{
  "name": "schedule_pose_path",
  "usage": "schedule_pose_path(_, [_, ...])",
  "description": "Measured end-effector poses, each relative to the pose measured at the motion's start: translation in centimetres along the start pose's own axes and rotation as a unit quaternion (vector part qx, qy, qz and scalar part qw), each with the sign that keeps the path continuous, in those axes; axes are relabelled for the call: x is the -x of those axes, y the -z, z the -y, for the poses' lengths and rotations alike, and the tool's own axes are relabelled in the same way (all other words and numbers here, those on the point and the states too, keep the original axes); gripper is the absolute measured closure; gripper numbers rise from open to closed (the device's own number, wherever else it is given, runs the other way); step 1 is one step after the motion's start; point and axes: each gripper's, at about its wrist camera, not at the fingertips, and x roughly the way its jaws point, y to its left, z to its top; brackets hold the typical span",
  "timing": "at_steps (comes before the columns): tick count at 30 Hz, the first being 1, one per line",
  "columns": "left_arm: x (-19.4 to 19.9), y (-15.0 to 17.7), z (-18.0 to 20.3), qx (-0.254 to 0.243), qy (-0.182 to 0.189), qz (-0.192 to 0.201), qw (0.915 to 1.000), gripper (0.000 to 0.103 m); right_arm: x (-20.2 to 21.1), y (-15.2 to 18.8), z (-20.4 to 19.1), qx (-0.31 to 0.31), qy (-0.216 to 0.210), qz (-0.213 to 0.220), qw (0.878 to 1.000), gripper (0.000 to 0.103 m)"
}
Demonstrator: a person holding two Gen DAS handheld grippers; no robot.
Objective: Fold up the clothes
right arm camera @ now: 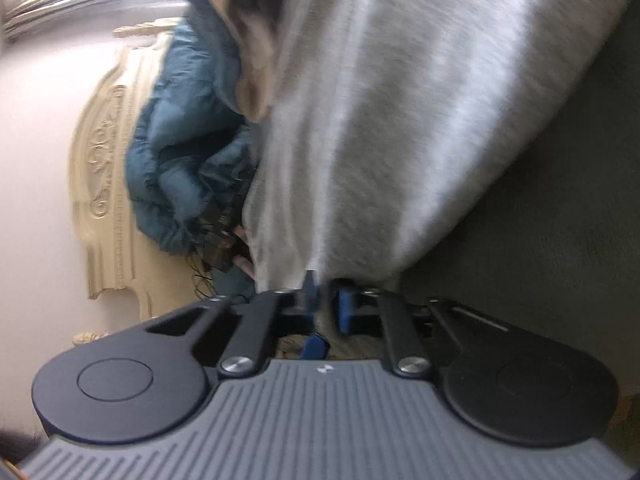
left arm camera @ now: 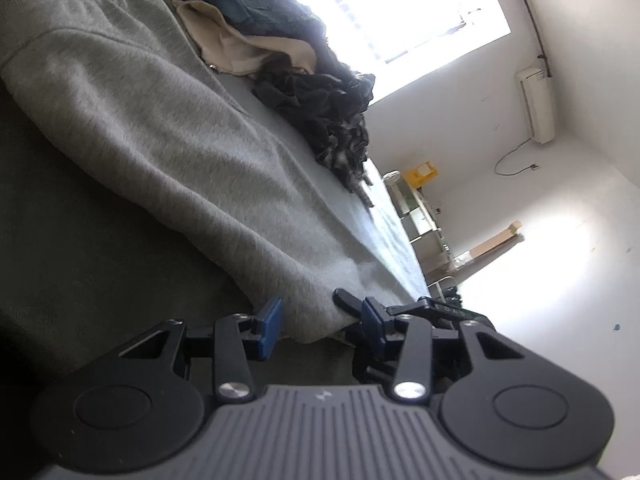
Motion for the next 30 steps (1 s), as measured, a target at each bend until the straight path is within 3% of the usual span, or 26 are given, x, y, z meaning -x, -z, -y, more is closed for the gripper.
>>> schedule_pose_path(4, [-0.2,-0.4,0.1,-0.001,0.013,0.0,0.9999,0.059,0.7,0.8,-2.2,0.138,-0.005,0.046,0.989,0.099])
schedule_pose_path(5, [-0.4,-0.5,0.2,-0.003,0.011,-0.002,0.9999,0.059,0.8,1.5,-3.5,0.217,0.016,0.07,0.974,0.099])
schedule_pose_path(6, [-0.6,-0.6,0.3,-0.005,0.01,-0.004,0.9999,0.059,0.8,2.4,-4.7,0.305,0.041,0.09,0.947,0.099])
schedule_pose_path(8, [-0.8,-0.6,0.2,-0.005,0.012,-0.008,0.9999,0.059,0.3,4.8,-6.4,0.472,0.088,0.116,0.87,0.099])
schedule_pose_path(11, [-1.1,-0.7,0.1,0.002,0.016,-0.01,0.9998,0.059,-1.4,7.8,-6.5,0.633,0.154,0.124,0.749,0.099])
schedule_pose_path(14, [-1.3,-0.9,-0.1,0.013,0.026,-0.013,0.9995,0.059,-3.4,10.1,-5.2,0.744,0.21,0.116,0.623,0.098])
schedule_pose_path(18, [-2.6,-1.3,0.1,0.006,0.028,-0.029,0.9992,0.059,-4.6,12.4,-3.6,0.837,0.244,0.108,0.477,0.097])
schedule_pose_path(19, [-3.1,-1.4,0.2,0.002,0.026,-0.035,0.999,0.059,-4.8,12.7,-3.3,0.852,0.251,0.108,0.447,0.095])
schedule_pose_path(21, [-4.1,-1.4,0.3,-0.002,0.02,-0.048,0.9986,0.059,-4.9,13.2,-3.1,0.87,0.259,0.104,0.407,0.094])
schedule_pose_path(22, [-4.6,-1.4,0.3,-0.003,0.016,-0.054,0.9984,0.059,-4.6,13.3,-3.2,0.87,0.259,0.104,0.407,0.093])
schedule_pose_path(23, [-5.0,-1.4,0.2,-0.004,0.011,-0.058,0.9982,0.059,-4.1,13.2,-3.5,0.866,0.259,0.106,0.414,0.092])
schedule_pose_path(24, [-5.3,-1.4,0.2,-0.005,0.006,-0.061,0.9981,0.059,-3.6,13.0,-3.8,0.859,0.262,0.107,0.426,0.08])
schedule_pose_path(25, [-5.6,-1.3,0.1,-0.007,0.002,-0.063,0.998,0.059,-3.1,12.8,-4.2,0.849,0.268,0.109,0.443,0.072])
schedule_pose_path(26, [-5.8,-1.3,0.0,-0.007,-0.001,-0.065,0.9979,0.059,-2.6,12.5,-4.6,0.838,0.274,0.11,0.46,0.071])
schedule_pose_path(27, [-6.0,-1.3,-0.2,-0.005,-0.002,-0.066,0.9978,0.059,-1.9,12.0,-5.1,0.819,0.277,0.11,0.49,0.071])
schedule_pose_path(28, [-6.1,-1.3,-0.4,-0.002,-0.002,-0.066,0.9978,0.06,-0.6,10.9,-6.0,0.781,0.267,0.107,0.555,0.071])
schedule_pose_path(30, [-6.1,-1.3,-0.8,0.006,-0.001,-0.064,0.9979,0.061,2.3,7.7,-7.6,0.661,0.216,0.098,0.712,0.07])
